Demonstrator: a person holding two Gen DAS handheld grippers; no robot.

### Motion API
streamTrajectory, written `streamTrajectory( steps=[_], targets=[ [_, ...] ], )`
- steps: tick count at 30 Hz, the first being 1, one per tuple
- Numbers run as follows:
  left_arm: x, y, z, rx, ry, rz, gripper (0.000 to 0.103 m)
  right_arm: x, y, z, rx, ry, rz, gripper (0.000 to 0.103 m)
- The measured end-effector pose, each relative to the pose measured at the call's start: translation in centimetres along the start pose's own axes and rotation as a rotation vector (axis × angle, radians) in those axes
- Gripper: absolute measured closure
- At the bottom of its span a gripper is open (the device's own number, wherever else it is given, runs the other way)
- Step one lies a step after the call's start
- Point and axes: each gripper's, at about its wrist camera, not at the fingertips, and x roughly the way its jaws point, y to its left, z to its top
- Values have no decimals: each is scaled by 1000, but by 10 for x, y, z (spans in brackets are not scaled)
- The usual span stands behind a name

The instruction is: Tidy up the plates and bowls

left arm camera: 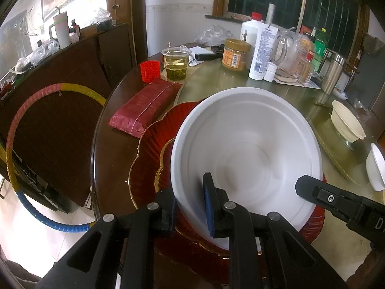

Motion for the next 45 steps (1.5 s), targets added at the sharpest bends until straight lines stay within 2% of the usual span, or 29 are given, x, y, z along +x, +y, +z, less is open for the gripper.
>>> streamTrajectory(
  steps=[19,39,40,43,45],
  targets=[
    [2,1,1,1,0,5,84,1,-2,1,-3,2,-7,94],
    [-8,-10,0,24,-30,34,80,-14,11,0,-109,-73,-86,92],
    [-8,-11,0,24,-30,36,76,-15,11,0,-111,-78,-89,92],
    [-10,-11,0,27,-47,68,48,-18,10,2,-117,-100,-107,89],
    [-13,-11,1,28,-62,79,46,-19,11,3,-116,-103,-102,82]
  ],
)
